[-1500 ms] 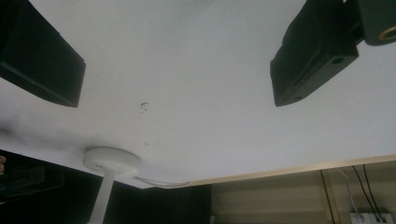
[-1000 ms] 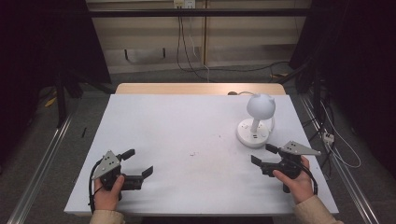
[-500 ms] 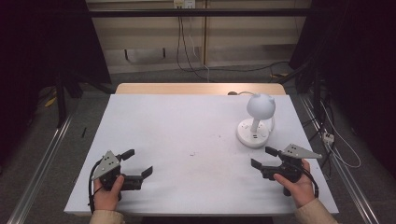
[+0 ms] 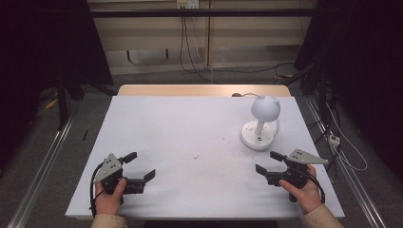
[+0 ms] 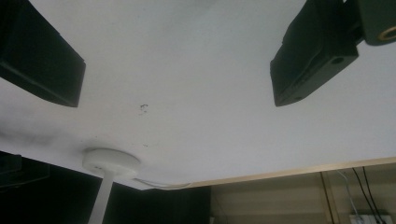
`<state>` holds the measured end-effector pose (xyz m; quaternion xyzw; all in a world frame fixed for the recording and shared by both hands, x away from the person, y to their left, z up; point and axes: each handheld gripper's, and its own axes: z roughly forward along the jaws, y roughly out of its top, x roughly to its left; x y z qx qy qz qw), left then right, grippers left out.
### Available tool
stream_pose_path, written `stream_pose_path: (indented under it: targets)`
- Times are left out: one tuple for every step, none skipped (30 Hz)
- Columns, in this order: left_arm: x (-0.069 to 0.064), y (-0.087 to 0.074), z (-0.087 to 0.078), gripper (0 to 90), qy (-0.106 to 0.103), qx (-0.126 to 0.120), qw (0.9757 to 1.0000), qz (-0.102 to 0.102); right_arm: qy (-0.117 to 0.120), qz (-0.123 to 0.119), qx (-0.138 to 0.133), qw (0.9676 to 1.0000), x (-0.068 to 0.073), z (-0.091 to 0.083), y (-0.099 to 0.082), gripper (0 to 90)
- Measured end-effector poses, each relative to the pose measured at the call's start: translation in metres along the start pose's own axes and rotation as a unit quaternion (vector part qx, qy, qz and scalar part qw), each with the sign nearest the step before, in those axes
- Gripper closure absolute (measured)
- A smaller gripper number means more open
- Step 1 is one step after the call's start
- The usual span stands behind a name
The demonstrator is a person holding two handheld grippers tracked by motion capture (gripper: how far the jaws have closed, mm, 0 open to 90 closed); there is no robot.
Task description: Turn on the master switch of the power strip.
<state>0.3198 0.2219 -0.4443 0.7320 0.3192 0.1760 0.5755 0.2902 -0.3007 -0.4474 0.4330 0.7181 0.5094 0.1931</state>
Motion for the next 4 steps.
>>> stream_pose_path:
  targets:
    - [0.0001,0.0000,-0.0002,2.9,0.001,0.001,1.0000,-0.001,-0.001,0.000,0.002,1.0000,0.0002,0.0001,-0.0003,14.0]
    - [0.0003,-0.0001,0.0000,2.9,0.001,0.001,1.0000,0.000,-0.001,0.000,0.003,1.0000,0.0002,0.0003,-0.0005,13.7]
    - [0.0005,-0.0001,0.0004,2.9,0.002,0.002,1.0000,0.000,-0.002,0.000,0.003,1.0000,0.0000,0.0002,-0.0007,13.7]
    - [0.0006,0.0000,0.0010,2.9,0.001,0.002,1.0000,-0.001,-0.003,0.001,0.003,1.0000,-0.0002,0.0001,-0.0007,13.6]
